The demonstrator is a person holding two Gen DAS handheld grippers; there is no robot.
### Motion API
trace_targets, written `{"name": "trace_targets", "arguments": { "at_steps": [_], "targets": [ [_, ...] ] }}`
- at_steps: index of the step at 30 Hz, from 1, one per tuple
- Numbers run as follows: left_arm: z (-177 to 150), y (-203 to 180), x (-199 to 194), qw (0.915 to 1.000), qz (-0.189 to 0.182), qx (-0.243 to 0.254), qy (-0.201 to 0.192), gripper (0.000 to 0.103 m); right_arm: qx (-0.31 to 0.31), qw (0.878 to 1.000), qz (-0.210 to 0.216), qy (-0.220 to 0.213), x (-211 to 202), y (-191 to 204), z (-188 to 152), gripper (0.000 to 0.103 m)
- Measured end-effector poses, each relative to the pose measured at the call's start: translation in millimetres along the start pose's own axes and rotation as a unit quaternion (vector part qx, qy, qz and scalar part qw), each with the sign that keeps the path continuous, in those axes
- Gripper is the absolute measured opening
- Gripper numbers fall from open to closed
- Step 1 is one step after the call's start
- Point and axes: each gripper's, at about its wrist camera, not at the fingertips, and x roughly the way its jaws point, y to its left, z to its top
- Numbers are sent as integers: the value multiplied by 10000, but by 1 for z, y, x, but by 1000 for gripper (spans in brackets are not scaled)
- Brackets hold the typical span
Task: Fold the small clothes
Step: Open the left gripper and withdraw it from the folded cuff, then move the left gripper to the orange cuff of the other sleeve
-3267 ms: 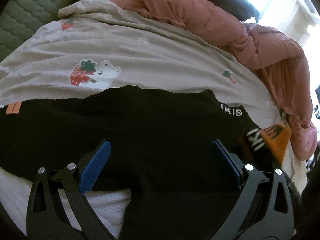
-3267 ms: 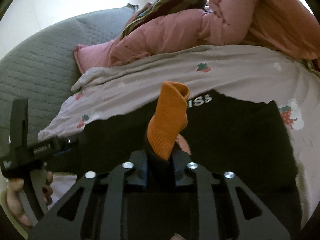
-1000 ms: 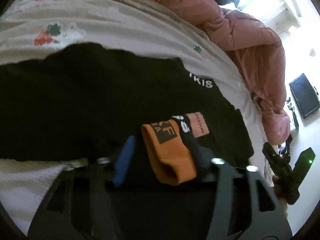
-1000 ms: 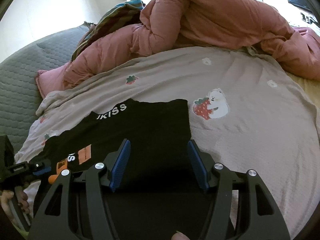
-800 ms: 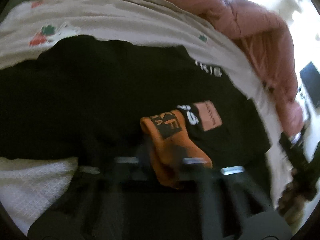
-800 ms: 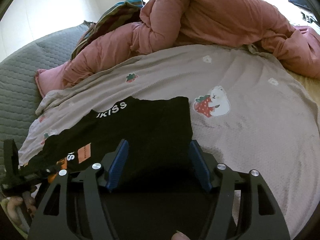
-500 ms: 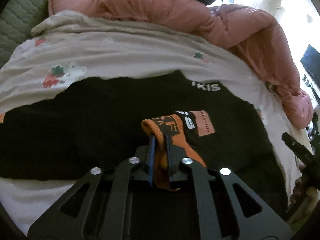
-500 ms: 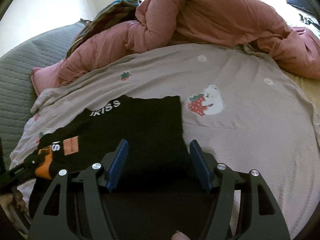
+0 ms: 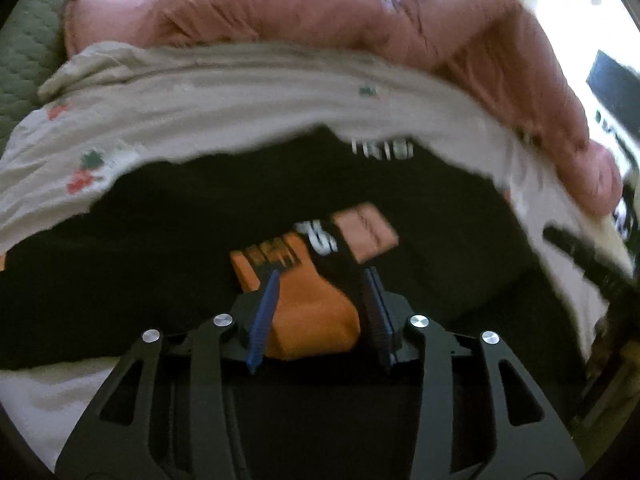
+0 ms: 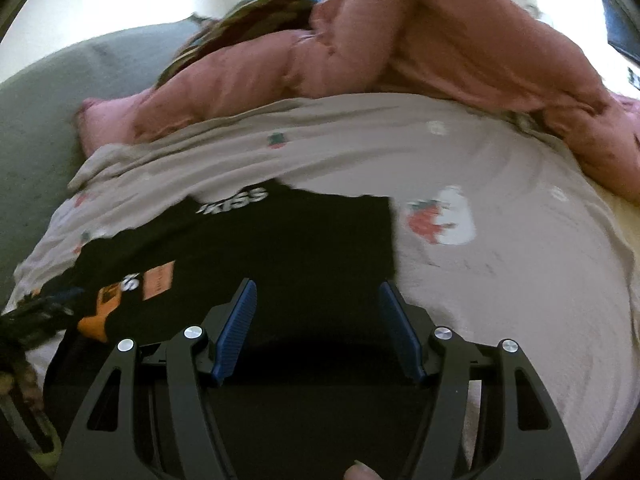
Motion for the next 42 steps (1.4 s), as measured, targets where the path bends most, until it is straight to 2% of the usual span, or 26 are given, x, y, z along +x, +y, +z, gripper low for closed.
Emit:
{"name": "trace_targets", "arguments": {
  "at_steps": [3,5,7,9,11,16,19,21,25,26,27,29,33,42],
  "targets": [
    [-7,4,24,9984,97,-8,555,54,-286,9992,107,253,14,18,-2,62],
    [-8,8,26,9983,32,-72,573,54,-546,9975,129,427,24,29,-6,62],
    [-7,10,25,9983,3,-83,571,54,-665,9959,-21,620,36,32,-10,62],
    [-9,11,25,9983,-10,-90,579,55,-544,9931,-245,1008,53,24,-17,62],
    [-9,12,24,9982,-36,-89,584,55,-233,9934,-119,1118,61,12,-22,62],
    [-7,11,23,9982,-58,-96,582,55,-190,9949,-52,993,52,11,-24,63],
    [-6,9,20,9984,-38,-46,559,62,-127,9963,35,844,40,12,-26,71],
    [-5,10,17,9985,-12,-29,539,69,-103,9967,57,807,36,14,-25,72],
    [-4,10,10,9990,-55,-52,452,72,-89,9973,171,712,26,20,-24,80],
    [-4,10,8,9990,-52,-38,442,75,-108,9974,195,686,23,23,-24,81],
    [-4,11,6,9991,-45,-40,416,85,-135,9976,219,641,20,26,-22,83],
    [-5,15,0,9993,-31,-78,351,90,-174,9979,234,571,15,31,-19,92],
    [-3,28,-12,9995,62,-261,184,93,-307,9981,312,436,6,43,-14,96],
    [-4,67,-50,9955,534,-738,-271,93,-529,9964,617,254,-10,77,-4,97]
  ]
}}
